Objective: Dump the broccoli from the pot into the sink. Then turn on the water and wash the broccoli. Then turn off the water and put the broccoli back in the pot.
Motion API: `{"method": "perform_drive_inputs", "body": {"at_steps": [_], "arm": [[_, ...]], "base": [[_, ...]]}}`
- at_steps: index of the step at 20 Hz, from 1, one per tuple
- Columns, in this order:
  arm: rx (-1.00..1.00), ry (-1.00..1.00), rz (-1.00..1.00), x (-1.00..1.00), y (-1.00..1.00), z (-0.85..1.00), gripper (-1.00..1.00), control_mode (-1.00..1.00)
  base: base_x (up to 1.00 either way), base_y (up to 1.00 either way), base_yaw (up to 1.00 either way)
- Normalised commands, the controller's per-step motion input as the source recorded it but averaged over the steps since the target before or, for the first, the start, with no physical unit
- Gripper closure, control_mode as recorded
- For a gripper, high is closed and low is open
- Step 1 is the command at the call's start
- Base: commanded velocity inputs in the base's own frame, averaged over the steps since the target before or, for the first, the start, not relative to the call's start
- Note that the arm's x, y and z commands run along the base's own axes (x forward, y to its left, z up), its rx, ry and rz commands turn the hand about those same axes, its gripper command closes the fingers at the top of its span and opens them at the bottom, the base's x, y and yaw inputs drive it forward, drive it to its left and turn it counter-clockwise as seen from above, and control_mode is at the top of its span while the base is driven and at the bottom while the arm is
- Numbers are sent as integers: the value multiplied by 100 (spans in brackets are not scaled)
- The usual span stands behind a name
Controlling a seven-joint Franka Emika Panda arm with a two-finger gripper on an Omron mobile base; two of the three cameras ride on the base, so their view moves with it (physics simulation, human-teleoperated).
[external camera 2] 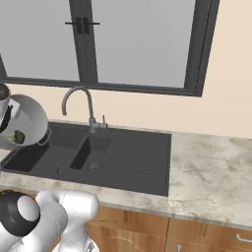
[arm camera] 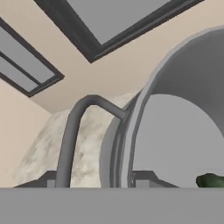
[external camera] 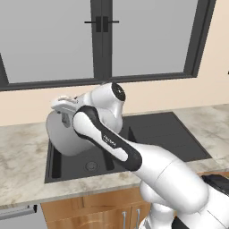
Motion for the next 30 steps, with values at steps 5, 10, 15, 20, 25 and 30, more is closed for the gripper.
{"method": "perform_drive_inputs", "body": {"at_steps": [5,10,15,20,25,30], "arm": [[13,0,0,80,25,0,100,-100],[7,0,0,65,5,-3,100,-100],[12,-3,0,22,7,-7,100,-100],[20,-13,0,9,5,-5,100,-100],[15,-14,0,33,0,-18,100,-100],[13,-9,0,32,0,-25,100,-100]], "base": [[0,0,0],[0,0,0],[0,0,0],[0,0,0],[0,0,0],[0,0,0]]}}
